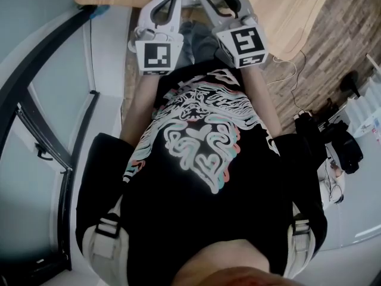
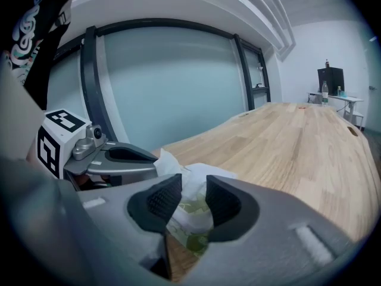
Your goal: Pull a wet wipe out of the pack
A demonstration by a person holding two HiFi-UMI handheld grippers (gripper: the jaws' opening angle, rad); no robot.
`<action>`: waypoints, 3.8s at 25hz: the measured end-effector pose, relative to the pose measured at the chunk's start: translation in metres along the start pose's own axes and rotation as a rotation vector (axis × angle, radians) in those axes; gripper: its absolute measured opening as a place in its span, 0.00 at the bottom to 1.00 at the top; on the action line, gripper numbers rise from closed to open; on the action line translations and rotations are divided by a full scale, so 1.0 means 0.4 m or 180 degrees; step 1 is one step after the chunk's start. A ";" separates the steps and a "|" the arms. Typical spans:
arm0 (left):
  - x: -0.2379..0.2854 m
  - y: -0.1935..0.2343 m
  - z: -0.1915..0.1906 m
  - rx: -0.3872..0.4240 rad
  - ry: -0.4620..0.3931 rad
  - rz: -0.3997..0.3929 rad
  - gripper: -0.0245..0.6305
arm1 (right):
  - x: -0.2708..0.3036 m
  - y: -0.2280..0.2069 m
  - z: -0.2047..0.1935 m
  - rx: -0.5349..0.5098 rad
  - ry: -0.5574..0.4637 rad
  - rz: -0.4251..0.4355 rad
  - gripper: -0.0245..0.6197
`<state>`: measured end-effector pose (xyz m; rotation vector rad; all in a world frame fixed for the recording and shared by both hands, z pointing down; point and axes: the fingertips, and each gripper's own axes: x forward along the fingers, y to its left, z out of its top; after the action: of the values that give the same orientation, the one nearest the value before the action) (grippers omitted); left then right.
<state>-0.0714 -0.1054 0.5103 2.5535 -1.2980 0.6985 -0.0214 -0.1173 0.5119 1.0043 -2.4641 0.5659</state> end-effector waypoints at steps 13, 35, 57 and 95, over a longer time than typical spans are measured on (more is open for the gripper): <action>-0.004 0.007 -0.005 -0.0059 0.0045 0.0066 0.02 | 0.020 0.020 -0.016 -0.0493 0.0320 0.0043 0.05; 0.001 -0.001 0.008 -0.0054 0.0023 0.0058 0.02 | 0.003 0.017 -0.001 -0.0365 0.0206 0.0058 0.05; -0.017 0.012 0.017 -0.0080 -0.0007 0.0091 0.02 | -0.025 0.012 0.014 -0.0332 0.0193 -0.0021 0.05; -0.049 0.007 0.052 0.0069 -0.0112 0.0076 0.02 | -0.090 -0.005 0.030 -0.0287 0.0175 -0.0267 0.05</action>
<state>-0.0766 -0.1011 0.4824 2.5828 -1.3414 0.6789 0.0007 -0.1048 0.4839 1.0366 -2.3652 0.4452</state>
